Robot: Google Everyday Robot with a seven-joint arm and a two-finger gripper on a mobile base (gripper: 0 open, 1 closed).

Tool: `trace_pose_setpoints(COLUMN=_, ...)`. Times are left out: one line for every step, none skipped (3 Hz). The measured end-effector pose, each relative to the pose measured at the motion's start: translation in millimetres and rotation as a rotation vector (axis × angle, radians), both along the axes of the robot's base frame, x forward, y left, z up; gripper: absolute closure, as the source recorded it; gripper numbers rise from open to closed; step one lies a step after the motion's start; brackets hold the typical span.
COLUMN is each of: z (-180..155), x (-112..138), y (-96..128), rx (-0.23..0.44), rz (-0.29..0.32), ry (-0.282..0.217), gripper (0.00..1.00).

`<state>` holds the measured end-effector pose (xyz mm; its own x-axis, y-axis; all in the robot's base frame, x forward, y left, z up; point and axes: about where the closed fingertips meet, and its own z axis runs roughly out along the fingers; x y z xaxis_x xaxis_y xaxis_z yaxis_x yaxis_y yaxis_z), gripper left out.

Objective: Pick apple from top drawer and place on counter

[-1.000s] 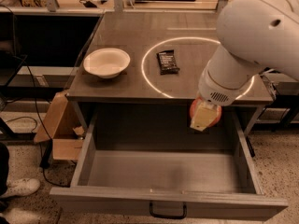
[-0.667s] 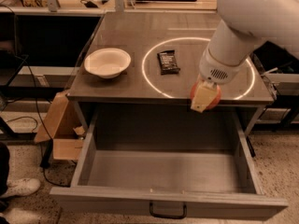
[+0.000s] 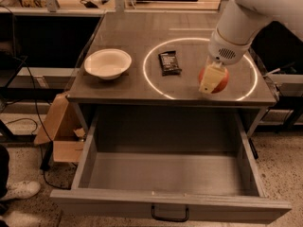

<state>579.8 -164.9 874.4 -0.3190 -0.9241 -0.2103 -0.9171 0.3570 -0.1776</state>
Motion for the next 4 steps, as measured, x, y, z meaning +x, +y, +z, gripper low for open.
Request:
trace_pose_setpoints(z=-0.5, x=2.5, y=-1.7, rx=-0.001, rz=-0.002, ry=0.001, gripper=1.00)
trace_pose_setpoints(z=-3.5, x=36.4, y=-25.5, rx=-0.008, rz=-0.029, ry=0.014, gripper=1.00)
trace_pose_setpoints(z=-28.9, x=73.3, y=-29.6, rx=0.003, rz=-0.007, ry=0.081, gripper=1.00)
trace_pose_setpoints(z=-37.2, x=82.7, y=-24.7, rx=0.013, rz=0.012, ry=0.103, gripper=1.00)
